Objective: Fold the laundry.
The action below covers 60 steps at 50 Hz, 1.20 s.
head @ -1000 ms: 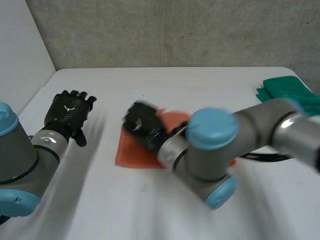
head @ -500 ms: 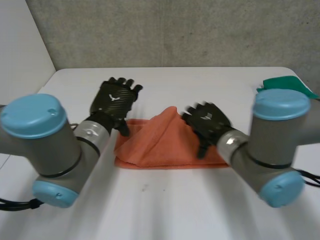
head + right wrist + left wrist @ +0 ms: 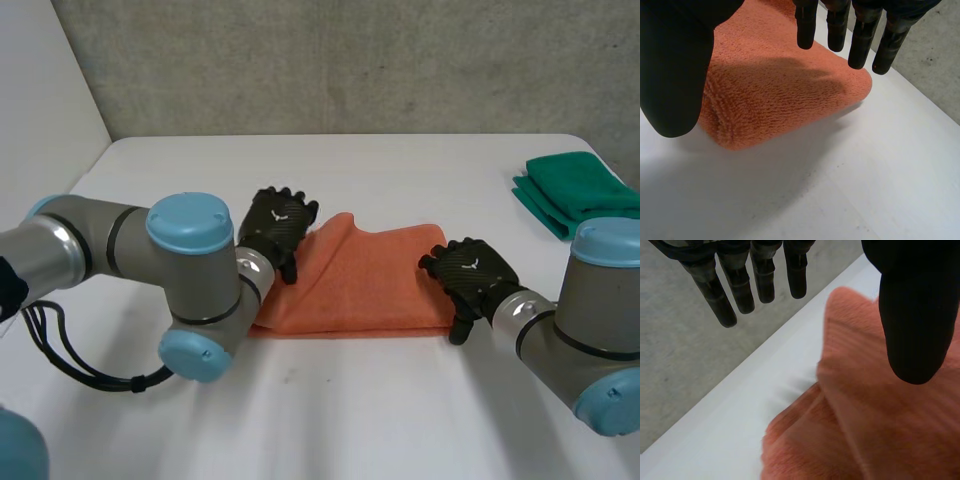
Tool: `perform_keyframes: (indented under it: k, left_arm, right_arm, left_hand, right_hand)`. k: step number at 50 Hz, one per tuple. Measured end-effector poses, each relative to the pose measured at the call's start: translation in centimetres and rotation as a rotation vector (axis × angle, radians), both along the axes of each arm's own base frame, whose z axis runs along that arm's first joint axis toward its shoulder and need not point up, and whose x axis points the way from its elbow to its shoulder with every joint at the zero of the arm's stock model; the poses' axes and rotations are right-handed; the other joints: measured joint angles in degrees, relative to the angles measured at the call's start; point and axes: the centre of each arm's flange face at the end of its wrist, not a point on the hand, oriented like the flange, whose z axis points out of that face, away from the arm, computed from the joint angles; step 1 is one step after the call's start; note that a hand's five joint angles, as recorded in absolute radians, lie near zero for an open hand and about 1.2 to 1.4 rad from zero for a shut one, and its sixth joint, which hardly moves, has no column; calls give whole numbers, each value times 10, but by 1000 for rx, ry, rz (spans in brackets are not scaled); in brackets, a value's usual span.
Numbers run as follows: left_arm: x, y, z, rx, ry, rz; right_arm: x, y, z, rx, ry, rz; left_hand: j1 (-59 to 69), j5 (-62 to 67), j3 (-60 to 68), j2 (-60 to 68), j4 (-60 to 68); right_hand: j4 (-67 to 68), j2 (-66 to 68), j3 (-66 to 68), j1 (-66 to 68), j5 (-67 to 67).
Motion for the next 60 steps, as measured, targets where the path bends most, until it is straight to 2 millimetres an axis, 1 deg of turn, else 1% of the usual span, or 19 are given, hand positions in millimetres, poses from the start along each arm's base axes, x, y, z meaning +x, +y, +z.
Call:
perform_keyframes:
  k: [3, 10, 18, 25, 30, 40, 43, 46, 52, 54, 57, 60]
  left_arm:
    - [2, -6, -2, -4, -12, 40]
    - [17, -20, -9, 28, -54, 125]
    - [23, -23, -12, 51, -64, 138]
    - [22, -17, -14, 75, -64, 129]
    - [19, -13, -11, 88, -45, 123]
    - [5, -1, -6, 86, -9, 79]
    - [2, -1, -7, 86, -8, 69]
    - [-1, -4, -12, 88, -10, 56]
    - [-1, -13, -21, 90, -25, 76]
    - [3, -17, -21, 84, -34, 116]
    - [18, -29, -18, 61, -67, 236]
    - [31, -33, -18, 51, -113, 320]
  right_arm:
    - [1, 1, 0, 7, -7, -1]
    - [3, 3, 1, 11, -16, 2]
    - [4, 2, 3, 3, -19, 4]
    - [6, 3, 3, 0, -18, 10]
    - [6, 4, 3, 0, -18, 13]
    - [7, 4, 3, -1, -18, 16]
    - [7, 4, 3, -1, -18, 16]
    - [7, 4, 3, -1, -18, 16]
    - [7, 3, 4, -3, -19, 16]
    - [7, 3, 4, -4, -19, 17]
    - [8, 3, 4, -6, -19, 18]
    - [8, 3, 4, -8, -19, 20]
  left_hand:
    - [0, 4, 4, 4, 4]
    - [0, 4, 4, 4, 4]
    - [0, 4, 4, 4, 4]
    - [0, 4, 4, 4, 4]
    - [0, 4, 4, 4, 4]
    - [0, 3, 4, 4, 4]
    - [0, 3, 4, 4, 4]
    - [0, 3, 4, 4, 4]
    - [11, 14, 13, 13, 12]
    - [16, 20, 19, 19, 17]
    - [19, 23, 22, 22, 21]
    - [19, 23, 22, 22, 21]
  right_hand:
    - [0, 0, 0, 0, 0]
    - [0, 0, 0, 0, 0]
    - [0, 0, 0, 0, 0]
    - [0, 0, 0, 0, 0]
    - [0, 0, 0, 0, 0]
    - [0, 0, 0, 0, 0]
    - [0, 0, 0, 0, 0]
    - [0, 0, 0, 0, 0]
    - [0, 0, 0, 0, 0]
    - [11, 7, 7, 1, 12]
    - [39, 29, 27, 29, 32]
    - [76, 60, 62, 65, 63]
